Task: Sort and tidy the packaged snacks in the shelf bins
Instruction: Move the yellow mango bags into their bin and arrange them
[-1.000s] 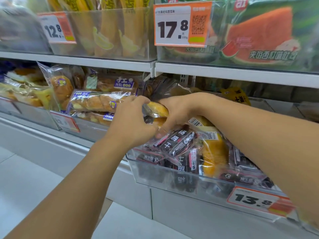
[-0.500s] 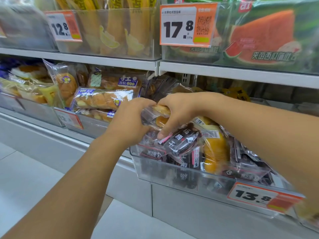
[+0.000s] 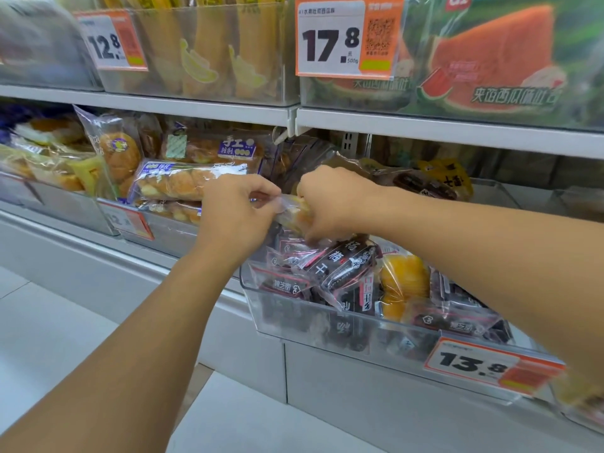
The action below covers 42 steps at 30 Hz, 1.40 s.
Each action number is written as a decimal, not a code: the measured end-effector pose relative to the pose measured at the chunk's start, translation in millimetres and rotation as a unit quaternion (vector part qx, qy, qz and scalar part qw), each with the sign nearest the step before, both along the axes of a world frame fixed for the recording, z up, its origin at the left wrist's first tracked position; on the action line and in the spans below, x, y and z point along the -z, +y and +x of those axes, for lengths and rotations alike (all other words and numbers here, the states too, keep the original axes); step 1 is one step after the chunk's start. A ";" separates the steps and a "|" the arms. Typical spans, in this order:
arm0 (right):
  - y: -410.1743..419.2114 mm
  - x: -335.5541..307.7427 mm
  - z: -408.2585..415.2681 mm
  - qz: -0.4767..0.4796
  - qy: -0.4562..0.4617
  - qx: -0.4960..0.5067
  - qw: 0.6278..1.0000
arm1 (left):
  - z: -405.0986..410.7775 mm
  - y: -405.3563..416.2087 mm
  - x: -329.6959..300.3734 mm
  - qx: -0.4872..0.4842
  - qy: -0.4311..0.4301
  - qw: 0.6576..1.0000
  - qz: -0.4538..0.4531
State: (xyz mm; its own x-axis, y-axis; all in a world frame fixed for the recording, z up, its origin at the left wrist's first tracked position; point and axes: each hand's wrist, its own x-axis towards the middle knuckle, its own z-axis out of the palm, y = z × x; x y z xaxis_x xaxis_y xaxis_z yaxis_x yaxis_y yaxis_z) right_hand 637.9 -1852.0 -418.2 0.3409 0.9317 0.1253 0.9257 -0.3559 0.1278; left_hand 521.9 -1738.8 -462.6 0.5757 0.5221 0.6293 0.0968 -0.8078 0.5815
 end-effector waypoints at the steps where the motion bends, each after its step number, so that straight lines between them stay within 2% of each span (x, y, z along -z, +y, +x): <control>1: 2.1 1.7 -1.1 0.021 -0.002 -0.001 1.000 | -0.9 -0.1 0.7 0.004 0.005 1.000 0.002; 6: -1.5 -12.6 9.3 0.133 0.072 -0.015 0.988 | -7.1 -3.6 -0.9 0.095 0.024 0.995 -0.007; 8: -13.7 -24.9 13.7 0.191 0.112 -0.084 0.971 | -7.3 -3.0 -1.5 0.112 0.011 0.993 -0.041; 11: -37.5 -41.5 5.9 0.278 0.200 -0.198 0.918 | -3.5 -5.5 -5.5 0.175 -0.044 0.979 -0.093; 13: -48.2 -42.6 0.3 0.266 0.249 -0.251 0.897 | 0.5 -11.9 -10.9 0.185 -0.062 0.978 -0.075; 15: -52.5 -37.2 0.2 0.236 0.257 -0.243 0.905 | 6.1 -15.5 -13.3 0.171 -0.059 0.983 -0.013; 17: -54.2 -32.1 10.5 0.231 0.227 -0.186 0.928 | 7.7 -16.0 -10.2 0.155 -0.065 0.986 -0.011; 19: -56.0 -27.6 22.1 0.230 0.148 -0.157 0.949 | 6.4 -15.0 -9.0 0.146 -0.085 0.985 -0.025; 22: -56.6 -20.9 29.4 0.212 0.050 -0.190 0.957 | 3.6 -17.7 -12.7 0.194 -0.104 0.976 0.001; 26: -64.0 -16.0 35.8 0.095 0.036 -0.126 0.987 | -4.4 -6.6 -21.6 0.181 -0.082 0.974 0.107; 31: -56.1 -8.0 34.3 0.013 0.052 0.036 0.998 | -30.6 17.0 -25.1 0.046 -0.084 0.973 0.211; 34: -36.8 -4.3 25.2 -0.047 0.038 0.098 0.993 | -40.3 22.3 -19.3 -0.016 -0.047 0.970 0.240; 36: -24.7 -3.2 18.7 -0.053 0.007 0.120 0.991 | -40.8 22.5 -15.3 -0.041 -0.025 0.966 0.253; 39: -9.8 0.3 13.2 -0.059 -0.060 0.133 0.988 | -39.6 22.4 -13.0 -0.050 -0.025 0.971 0.234; 42: -4.2 -5.6 12.0 -0.070 -0.045 0.125 0.989 | -37.2 25.1 -9.5 -0.051 -0.040 0.978 0.200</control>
State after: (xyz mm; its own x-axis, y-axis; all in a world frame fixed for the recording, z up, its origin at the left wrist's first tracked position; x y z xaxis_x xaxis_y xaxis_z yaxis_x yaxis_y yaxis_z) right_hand 649.9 -1856.2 -412.6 0.5567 0.8297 0.0409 0.7934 -0.5457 0.2697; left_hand 484.8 -1713.7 -453.0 0.4748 0.2777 0.8352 0.1557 -0.9605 0.2308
